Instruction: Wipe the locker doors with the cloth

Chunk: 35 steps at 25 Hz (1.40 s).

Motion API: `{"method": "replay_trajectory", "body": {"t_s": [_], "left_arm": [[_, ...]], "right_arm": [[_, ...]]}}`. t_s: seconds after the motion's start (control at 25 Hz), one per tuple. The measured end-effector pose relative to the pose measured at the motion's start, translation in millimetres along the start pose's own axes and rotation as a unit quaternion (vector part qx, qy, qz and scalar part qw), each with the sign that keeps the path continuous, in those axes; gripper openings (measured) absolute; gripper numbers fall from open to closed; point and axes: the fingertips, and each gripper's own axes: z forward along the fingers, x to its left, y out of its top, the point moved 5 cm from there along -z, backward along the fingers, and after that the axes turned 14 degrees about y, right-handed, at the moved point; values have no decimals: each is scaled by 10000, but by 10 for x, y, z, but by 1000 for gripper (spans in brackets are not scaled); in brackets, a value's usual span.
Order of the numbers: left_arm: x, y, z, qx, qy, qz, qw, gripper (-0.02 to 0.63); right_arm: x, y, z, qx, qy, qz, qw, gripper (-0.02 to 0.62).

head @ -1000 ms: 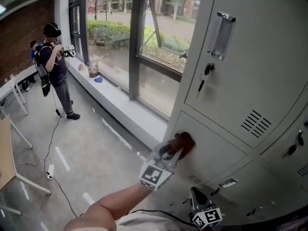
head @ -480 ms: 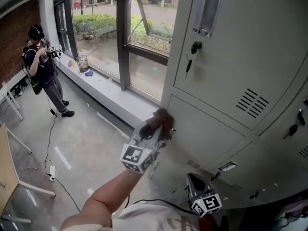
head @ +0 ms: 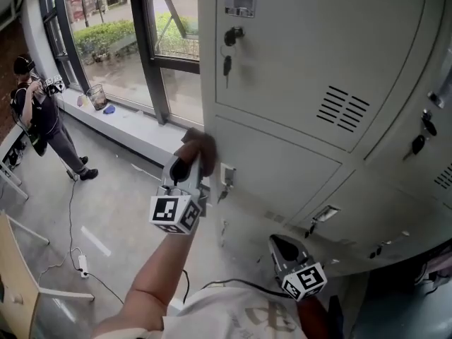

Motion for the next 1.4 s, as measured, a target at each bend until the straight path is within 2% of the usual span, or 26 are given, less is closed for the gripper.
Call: {"method": "replay_trajectory", "body": {"t_s": [0.2,0.48,0.84,0.96,1.04,1.2,1.4], "left_arm": [[-183,54,-29,-136,-112,174,9997,75],[-383,61,-94,-143,-251,103,9995,75],[-827,49,-211,-94,-700,205,9973,77],[-1000,-52,-267,160,-1068,30,9941,77],[-1015,-52,-252,201,-1140,13,9933,77],[-1125,58,-272,-89,-1093,306,9935,78],[-1455,-42,-359,-14,-1414,270,9896,78]], "right_arm": [[-2,-11,-83,-40,-93,25,9999,8],[-33,-30,-127,-106,-74,46,9999,8],[-50,4,-103,-182,32,-51,9998,8],[68,-23,-237,107,-294,120,9994,8],[44,6,-196,384,-310,251,9985,8],[-102,224,-90,-215,38,-310,9993,8],[-76,206,-299,-122,-69,-260,9996,8]]}}
